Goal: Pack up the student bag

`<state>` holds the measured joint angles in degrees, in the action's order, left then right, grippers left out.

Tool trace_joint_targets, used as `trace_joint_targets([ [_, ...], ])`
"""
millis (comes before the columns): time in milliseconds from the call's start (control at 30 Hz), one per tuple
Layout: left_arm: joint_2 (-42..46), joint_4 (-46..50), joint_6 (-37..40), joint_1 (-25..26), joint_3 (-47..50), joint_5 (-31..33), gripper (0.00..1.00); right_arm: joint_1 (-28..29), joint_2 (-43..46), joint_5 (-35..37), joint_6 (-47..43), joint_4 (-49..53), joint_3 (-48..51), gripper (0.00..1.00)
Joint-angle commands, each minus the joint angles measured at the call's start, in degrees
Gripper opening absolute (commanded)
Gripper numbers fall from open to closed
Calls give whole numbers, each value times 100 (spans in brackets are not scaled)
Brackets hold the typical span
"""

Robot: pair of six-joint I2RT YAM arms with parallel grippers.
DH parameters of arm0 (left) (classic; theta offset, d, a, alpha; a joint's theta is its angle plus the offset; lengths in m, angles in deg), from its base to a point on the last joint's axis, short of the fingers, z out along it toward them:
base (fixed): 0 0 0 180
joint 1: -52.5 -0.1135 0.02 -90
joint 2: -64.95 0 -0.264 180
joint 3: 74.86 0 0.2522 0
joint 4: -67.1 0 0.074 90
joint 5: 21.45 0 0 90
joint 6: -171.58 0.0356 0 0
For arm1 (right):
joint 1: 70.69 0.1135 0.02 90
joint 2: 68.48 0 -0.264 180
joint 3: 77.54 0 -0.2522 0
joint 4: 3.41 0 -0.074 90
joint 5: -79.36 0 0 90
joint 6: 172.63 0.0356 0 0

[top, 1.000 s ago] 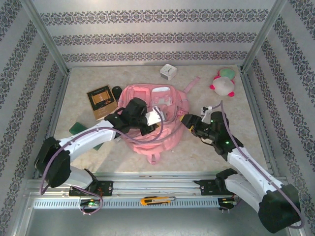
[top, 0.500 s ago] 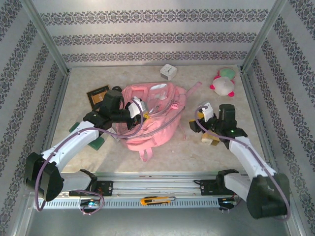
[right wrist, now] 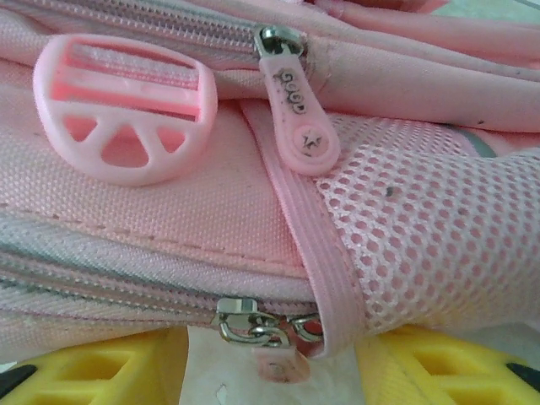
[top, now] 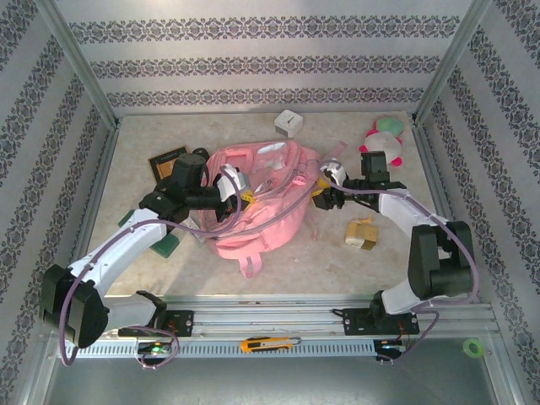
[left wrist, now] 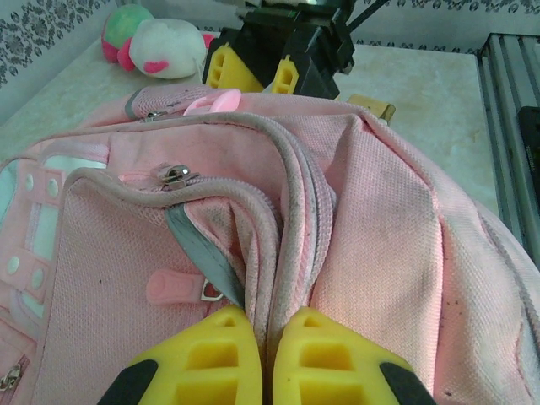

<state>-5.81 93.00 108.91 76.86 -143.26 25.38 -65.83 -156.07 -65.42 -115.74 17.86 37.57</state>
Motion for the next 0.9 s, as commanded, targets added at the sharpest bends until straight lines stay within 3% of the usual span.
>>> trace_joint_targets([
  [0,258,-806,-81,-62,-96,-529,0,-20,-147,-833,-224,14,-327,51],
  [100,229,-813,-81,-63,-123,-500,0,-21,-242,-924,-245,101,-465,41],
  [333,138,-714,19,-63,-135,361,0,-106,-6,-888,-211,321,-400,1],
  [667,-37,-421,41,-11,-353,2149,0,-117,478,-56,134,985,-368,0],
  [867,-180,-154,-18,120,-571,2529,0,86,675,129,246,1635,-442,0],
])
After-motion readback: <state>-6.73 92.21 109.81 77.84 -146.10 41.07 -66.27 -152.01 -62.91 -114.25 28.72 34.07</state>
